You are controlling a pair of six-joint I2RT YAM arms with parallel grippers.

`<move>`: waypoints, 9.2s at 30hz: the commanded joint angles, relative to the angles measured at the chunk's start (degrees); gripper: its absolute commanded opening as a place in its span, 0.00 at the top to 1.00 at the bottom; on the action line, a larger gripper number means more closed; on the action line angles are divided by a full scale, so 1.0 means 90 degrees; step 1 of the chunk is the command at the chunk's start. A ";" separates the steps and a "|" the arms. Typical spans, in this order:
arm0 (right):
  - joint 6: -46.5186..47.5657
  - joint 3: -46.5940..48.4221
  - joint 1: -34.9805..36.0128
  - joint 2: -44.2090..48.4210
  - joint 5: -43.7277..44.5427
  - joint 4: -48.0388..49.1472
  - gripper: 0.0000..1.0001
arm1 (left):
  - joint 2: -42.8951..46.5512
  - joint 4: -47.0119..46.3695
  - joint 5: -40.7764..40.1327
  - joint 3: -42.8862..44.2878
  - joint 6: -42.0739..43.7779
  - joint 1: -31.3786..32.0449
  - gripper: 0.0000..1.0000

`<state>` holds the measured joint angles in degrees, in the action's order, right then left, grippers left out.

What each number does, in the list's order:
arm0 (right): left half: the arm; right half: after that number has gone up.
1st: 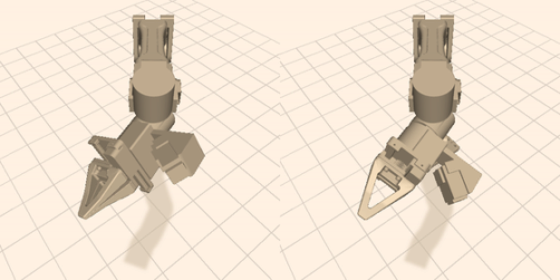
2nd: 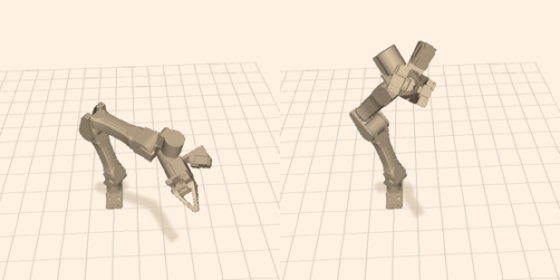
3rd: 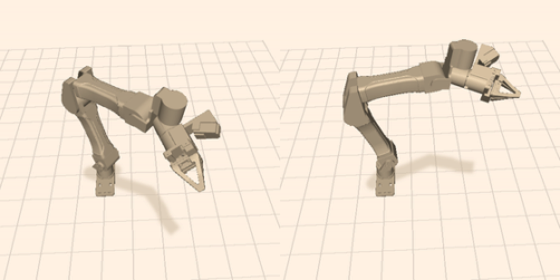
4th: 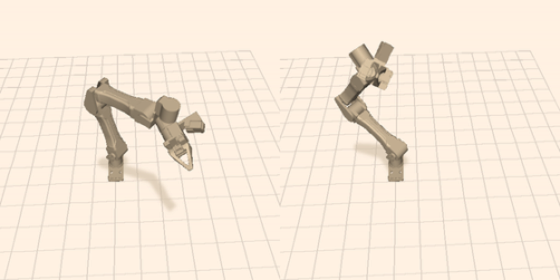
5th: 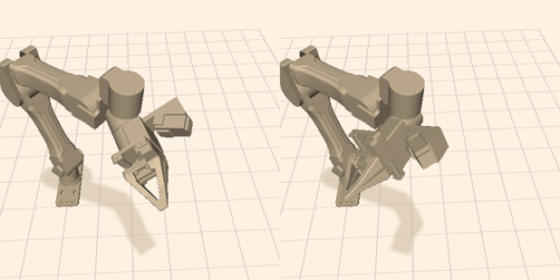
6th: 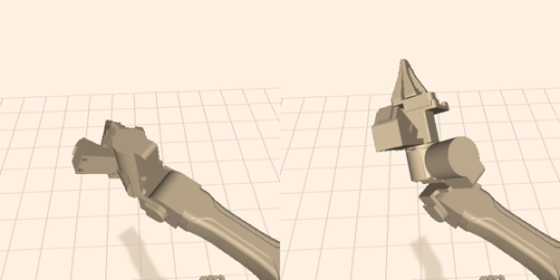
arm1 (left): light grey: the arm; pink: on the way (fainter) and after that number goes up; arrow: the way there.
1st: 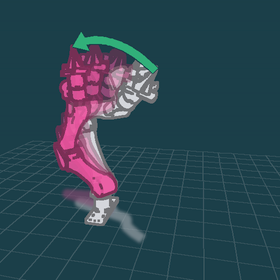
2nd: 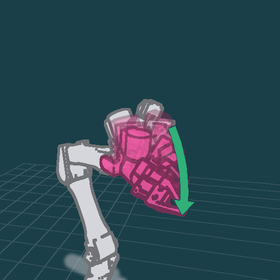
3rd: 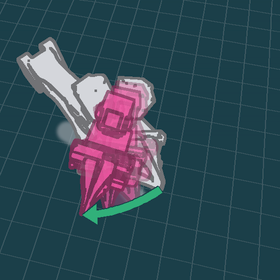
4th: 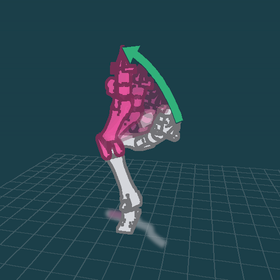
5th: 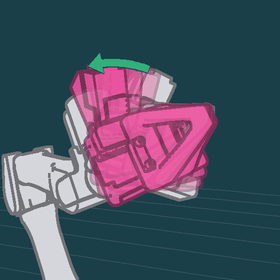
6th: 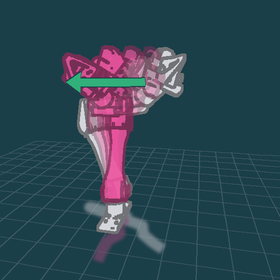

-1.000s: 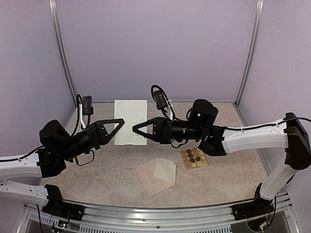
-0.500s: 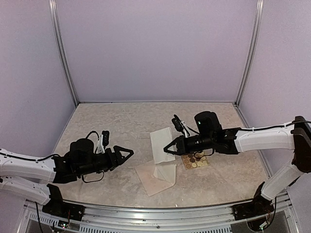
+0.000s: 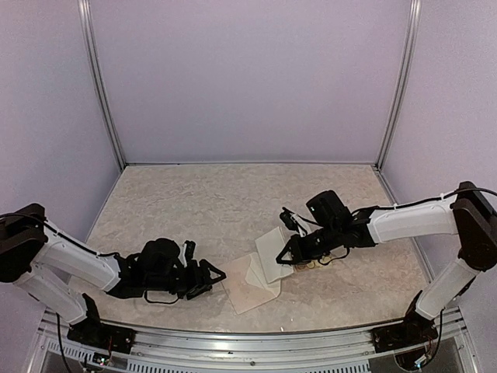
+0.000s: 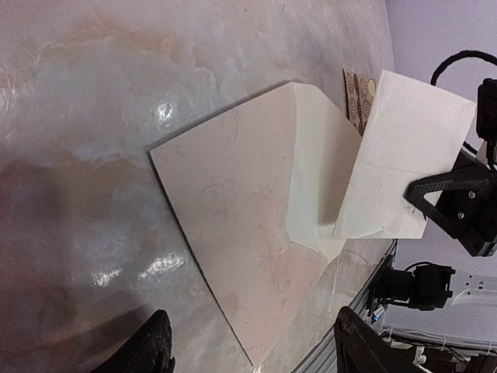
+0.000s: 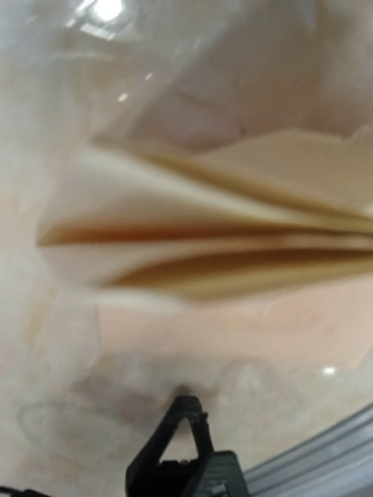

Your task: Place the letter into the envelope and seal it

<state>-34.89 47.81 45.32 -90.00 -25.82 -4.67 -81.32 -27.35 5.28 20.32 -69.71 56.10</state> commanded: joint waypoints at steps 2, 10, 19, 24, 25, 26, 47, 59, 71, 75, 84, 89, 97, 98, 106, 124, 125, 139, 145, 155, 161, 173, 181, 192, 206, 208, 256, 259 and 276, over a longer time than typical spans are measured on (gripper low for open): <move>0.0168 -0.0098 -0.0071 -0.0268 0.0230 -0.0290 1.00 | -0.0580 -0.0687 0.0581 0.0151 -0.0322 0.0095 0.34; 0.0220 0.0017 -0.0069 -0.0662 0.0215 -0.0459 1.00 | -0.1160 -0.0996 0.0830 0.0213 -0.0412 0.0105 0.38; -0.0124 0.0052 -0.0011 -0.0936 0.0116 -0.0321 1.00 | -0.1449 -0.1261 0.0921 0.0204 -0.0505 0.0159 0.44; -0.0441 0.0003 0.0069 -0.0919 0.0183 -0.0069 1.00 | -0.1489 -0.1297 0.0931 0.0223 -0.0515 0.0172 0.46; -0.0502 -0.0015 0.0071 -0.0860 0.0242 -0.0048 1.00 | -0.1487 -0.1295 0.0934 0.0216 -0.0516 0.0168 0.46; -0.0583 -0.0050 0.0071 -0.0778 0.0331 -0.0050 1.00 | -0.1483 -0.1281 0.0919 0.0206 -0.0516 0.0172 0.46; -0.0993 -0.0381 0.0072 -0.0087 0.0354 -0.0743 1.00 | -0.1277 -0.0938 0.0787 0.0349 -0.0288 0.0173 0.45; -0.1305 -0.0190 0.0104 -0.0464 0.0186 -0.0788 1.00 | -0.1583 -0.1150 0.0988 0.0447 -0.0321 0.0218 0.46; -0.1317 0.0131 0.0283 -0.0967 -0.0056 -0.0678 1.00 | -0.1711 -0.1151 0.1041 0.0533 -0.0321 0.0251 0.47; -0.1340 0.0202 0.0357 -0.1082 -0.0116 -0.0564 1.00 | -0.1745 -0.1160 0.1039 0.0550 -0.0311 0.0250 0.47; -0.1377 0.0460 0.0566 -0.1437 -0.0456 -0.0219 1.00 | -0.1847 -0.1170 0.1093 0.0632 -0.0274 0.0259 0.47; -0.1357 0.0623 0.0664 -0.1644 -0.0531 -0.0097 1.00 | -0.1906 -0.1170 0.1108 0.0695 -0.0253 0.0278 0.47; -0.1026 0.0804 0.0677 -0.1244 -0.0092 -0.0779 0.83 | -0.1553 -0.0797 0.0809 0.0655 -0.0121 0.0280 0.47; -0.0958 0.0834 0.0676 -0.1169 -0.0014 -0.0933 0.77 | -0.1453 -0.0680 0.0744 0.0675 -0.0079 0.0281 0.47; -0.0402 0.1208 0.0706 -0.0784 0.0877 -0.2129 0.47 | -0.0912 0.0147 0.0332 0.0825 0.0257 0.0259 0.46; -0.0366 0.1619 0.0909 -0.1617 0.1054 -0.1912 0.36 | -0.1499 -0.0254 0.0514 0.0891 0.0285 0.0133 0.48; -0.0363 0.1657 0.0931 -0.1656 0.1055 -0.1926 0.36 | -0.1530 -0.0274 0.0512 0.0890 0.0285 0.0134 0.50; -0.0572 0.2117 0.1298 -0.2017 0.1026 -0.2041 0.38 | -0.1745 -0.0378 0.0597 0.0924 0.0295 0.0138 0.54; -0.0668 0.2295 0.1421 -0.2125 0.0865 -0.1958 0.38 | -0.1746 -0.0398 0.0594 0.0932 0.0295 0.0154 0.54; -0.0731 0.2458 0.1560 -0.2293 0.0845 -0.1947 0.38 | -0.1782 -0.0466 0.0597 0.0965 0.0295 0.0188 0.55; -0.0741 0.2467 0.1565 -0.2119 0.1163 -0.2125 0.36 | -0.1734 -0.0379 0.0508 0.0988 0.0335 0.0201 0.55; -0.0647 0.1504 0.0819 -0.0320 0.1980 -0.2491 0.24 | -0.0586 0.0957 -0.0313 0.1445 0.1204 0.0222 0.51; -0.0576 0.0392 0.0222 -0.0091 0.0813 -0.0890 0.24 | -0.1222 0.0584 0.0084 0.1917 0.1465 0.0232 0.59; -0.0545 0.0137 0.0010 -0.0554 0.0990 -0.0572 0.25 | -0.2105 0.0231 0.0453 0.2226 0.1649 0.0227 0.62; -0.0468 -0.0056 -0.0055 -0.0954 0.0376 -0.0172 0.28 | -0.2425 0.0364 0.0413 0.1816 0.1334 0.0240 0.64; -0.0498 -0.0092 -0.0051 -0.0931 0.0088 -0.0003 0.29 | -0.2405 0.0371 0.0418 0.1756 0.1316 0.0242 0.64; 0.0020 0.0172 -0.0389 0.0211 0.0918 -0.1078 0.39 | -0.2051 0.0461 0.0179 0.1639 0.1203 0.0290 0.65; 0.0321 -0.0009 -0.1009 0.0421 0.1318 -0.1399 0.44 | -0.2049 0.0478 0.0195 0.1644 0.1203 0.0288 0.65; 0.0860 0.0007 -0.1941 -0.0311 0.1655 -0.1537 0.69 | -0.1928 0.0627 0.0126 0.1644 0.1220 0.0289 0.65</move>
<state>-28.01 47.62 28.21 -92.01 -10.66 -17.87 -99.70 -24.93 7.44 36.21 -58.92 58.33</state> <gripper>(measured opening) 0.333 0.348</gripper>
